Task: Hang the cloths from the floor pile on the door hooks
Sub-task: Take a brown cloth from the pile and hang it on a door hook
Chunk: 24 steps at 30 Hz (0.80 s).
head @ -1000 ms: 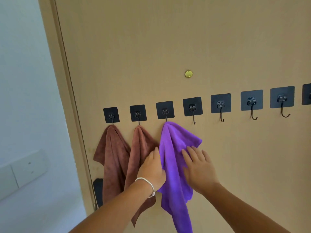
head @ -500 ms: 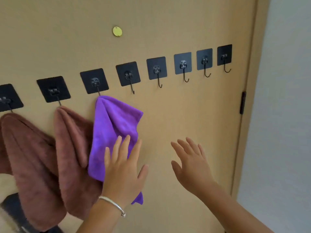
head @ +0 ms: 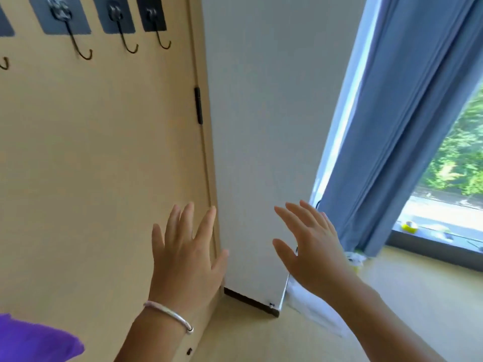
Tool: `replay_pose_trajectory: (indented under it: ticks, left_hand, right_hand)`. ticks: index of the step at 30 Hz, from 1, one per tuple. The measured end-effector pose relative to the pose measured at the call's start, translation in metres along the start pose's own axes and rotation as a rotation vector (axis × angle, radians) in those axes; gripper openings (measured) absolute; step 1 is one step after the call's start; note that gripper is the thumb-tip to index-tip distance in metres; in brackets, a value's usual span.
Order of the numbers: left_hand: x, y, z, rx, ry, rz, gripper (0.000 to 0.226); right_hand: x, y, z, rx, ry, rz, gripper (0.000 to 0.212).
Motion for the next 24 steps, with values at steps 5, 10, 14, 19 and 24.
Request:
replay_pose_trajectory:
  ticks: [5, 10, 14, 19, 24]
  left_hand:
    - [0.017, 0.055, 0.043, -0.099, -0.109, 0.150, 0.072]
    - [0.020, 0.143, 0.066, -0.203, -0.165, 0.355, 0.072]
    - [0.008, 0.212, 0.078, -0.233, -0.212, 0.509, 0.073]
    - [-0.015, 0.286, 0.079, -0.236, -0.236, 0.649, 0.073]
    - [-0.053, 0.383, 0.073, -0.275, -0.259, 0.796, 0.071]
  right_hand:
    - [-0.042, 0.064, -0.023, -0.121, -0.025, 0.219, 0.056]
    - [-0.094, 0.122, -0.059, -0.189, 0.020, 0.434, 0.056]
    - [-0.157, 0.169, -0.095, -0.236, 0.064, 0.620, 0.054]
    - [-0.238, 0.213, -0.137, -0.274, 0.116, 0.826, 0.056]
    - [-0.322, 0.251, -0.178, -0.284, 0.186, 0.968, 0.055]
Point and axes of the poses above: each hand's wrist, its own x-axis towards the middle knuckle, its own z-axis out of the palm, y = z × x, the point moved 5 cm from there along x, towards the middle knuckle, and after that the axes turned 7 degrees about -x, right-handed, at the moved point
